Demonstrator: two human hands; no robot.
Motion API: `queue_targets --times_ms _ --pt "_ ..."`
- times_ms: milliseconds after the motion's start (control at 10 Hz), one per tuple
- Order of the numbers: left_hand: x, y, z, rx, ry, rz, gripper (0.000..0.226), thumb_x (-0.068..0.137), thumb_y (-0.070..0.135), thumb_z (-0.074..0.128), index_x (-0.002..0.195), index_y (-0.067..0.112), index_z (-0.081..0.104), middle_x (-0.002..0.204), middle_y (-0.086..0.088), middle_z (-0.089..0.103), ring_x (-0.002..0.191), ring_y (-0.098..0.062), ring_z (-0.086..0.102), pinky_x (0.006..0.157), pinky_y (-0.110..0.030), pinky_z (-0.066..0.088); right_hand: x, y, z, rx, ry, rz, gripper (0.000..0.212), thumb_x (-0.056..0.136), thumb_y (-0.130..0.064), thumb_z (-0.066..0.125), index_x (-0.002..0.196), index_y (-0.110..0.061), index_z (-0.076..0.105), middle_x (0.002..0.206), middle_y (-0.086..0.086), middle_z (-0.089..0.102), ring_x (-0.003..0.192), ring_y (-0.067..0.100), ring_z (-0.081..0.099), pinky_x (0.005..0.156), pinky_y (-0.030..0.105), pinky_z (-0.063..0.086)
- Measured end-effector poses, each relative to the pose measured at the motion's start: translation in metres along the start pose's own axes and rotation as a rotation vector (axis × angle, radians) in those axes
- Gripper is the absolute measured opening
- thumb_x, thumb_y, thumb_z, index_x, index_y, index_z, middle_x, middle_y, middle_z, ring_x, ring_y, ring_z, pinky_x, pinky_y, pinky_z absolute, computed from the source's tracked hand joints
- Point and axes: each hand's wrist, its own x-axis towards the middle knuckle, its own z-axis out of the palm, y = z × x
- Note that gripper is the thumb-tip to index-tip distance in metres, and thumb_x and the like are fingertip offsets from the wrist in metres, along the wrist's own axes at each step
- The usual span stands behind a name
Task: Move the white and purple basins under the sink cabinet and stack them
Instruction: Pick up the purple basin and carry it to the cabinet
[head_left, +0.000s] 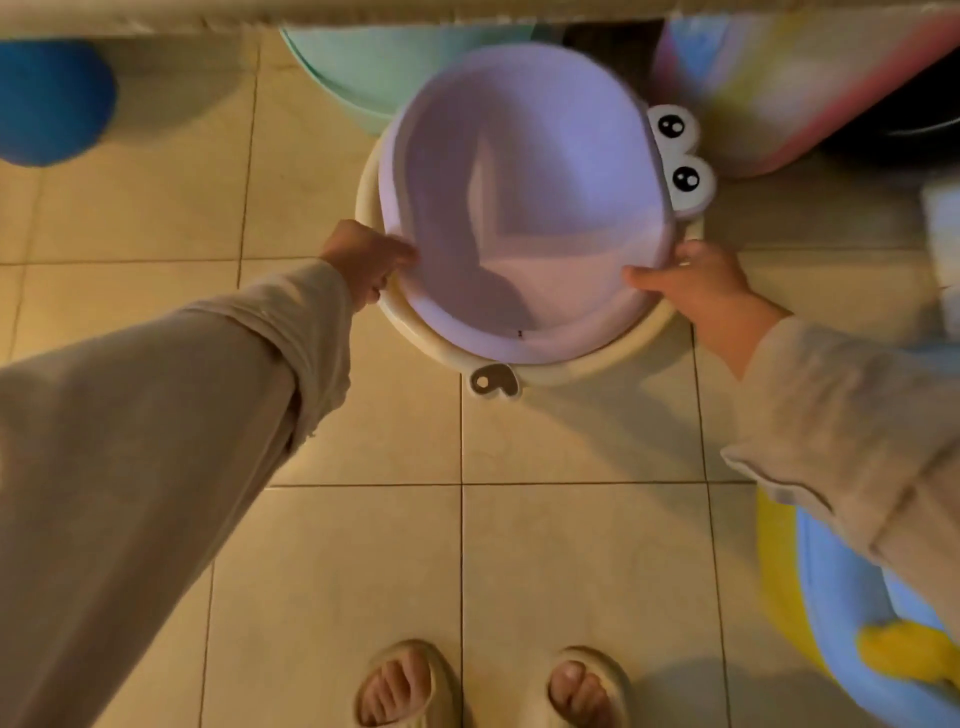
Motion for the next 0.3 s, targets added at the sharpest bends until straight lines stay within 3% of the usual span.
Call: queue_targets --times_ms 100,300 --pt "0.009 -0.004 0.002 -0.036 0.015 0.007 0.025 0.076 0.01 0.062 0.059 0.012 0.044 0.057 -0.004 0.038 0.045 -0.017 0.029 0.037 -0.017 0.025 -0.005 0.005 0.012 -0.074 0.089 0.004 0.057 0.07 -0.037 0.077 0.114 -0.002 0.065 0.123 0.015 0.065 0.112 0.029 0.059 0.078 0.024 0.036" --pt "0.007 0.001 0.018 0.148 0.063 0.069 0.024 0.083 0.009 0.051 0.06 0.011 0.046 0.048 -0.004 0.051 0.045 -0.018 0.043 0.032 -0.018 0.036 -0.02 0.002 0.005 0.01 0.104 0.04 0.055 0.075 -0.024 0.075 0.122 -0.002 0.058 0.122 0.017 0.063 0.107 0.03 0.06 0.088 0.035 0.046"
